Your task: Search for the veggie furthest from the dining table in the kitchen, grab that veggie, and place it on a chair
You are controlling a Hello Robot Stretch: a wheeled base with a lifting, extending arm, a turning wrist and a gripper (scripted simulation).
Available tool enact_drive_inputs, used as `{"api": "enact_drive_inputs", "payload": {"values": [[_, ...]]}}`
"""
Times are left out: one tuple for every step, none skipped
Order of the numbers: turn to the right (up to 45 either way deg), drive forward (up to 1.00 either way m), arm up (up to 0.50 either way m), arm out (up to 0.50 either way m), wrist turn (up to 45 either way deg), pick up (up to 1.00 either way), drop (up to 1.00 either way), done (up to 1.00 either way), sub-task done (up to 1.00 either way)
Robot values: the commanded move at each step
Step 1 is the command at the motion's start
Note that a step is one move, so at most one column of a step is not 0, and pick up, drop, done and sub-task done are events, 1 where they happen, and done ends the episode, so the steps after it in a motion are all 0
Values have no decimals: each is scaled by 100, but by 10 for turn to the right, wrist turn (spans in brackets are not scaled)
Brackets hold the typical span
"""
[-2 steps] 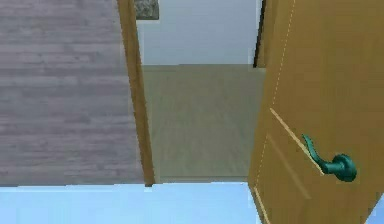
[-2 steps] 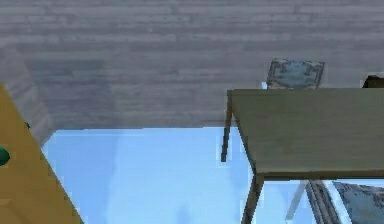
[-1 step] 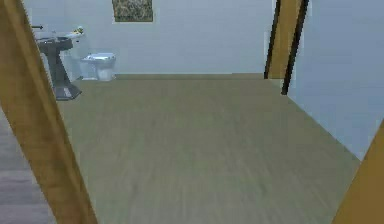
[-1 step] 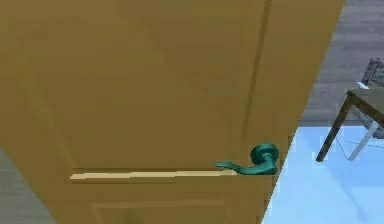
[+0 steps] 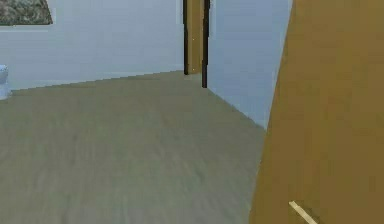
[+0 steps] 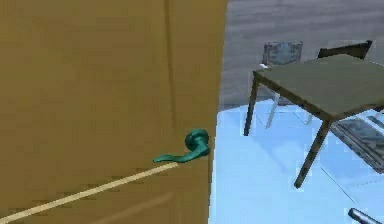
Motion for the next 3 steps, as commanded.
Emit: {"api": "enact_drive_inputs", "payload": {"values": [[0, 95, 0, 0, 0, 0, 0, 0, 0], [-30, 0, 0, 0, 0, 0, 0, 0, 0], [0, 100, 0, 0, 0, 0, 0, 0, 0]]}}
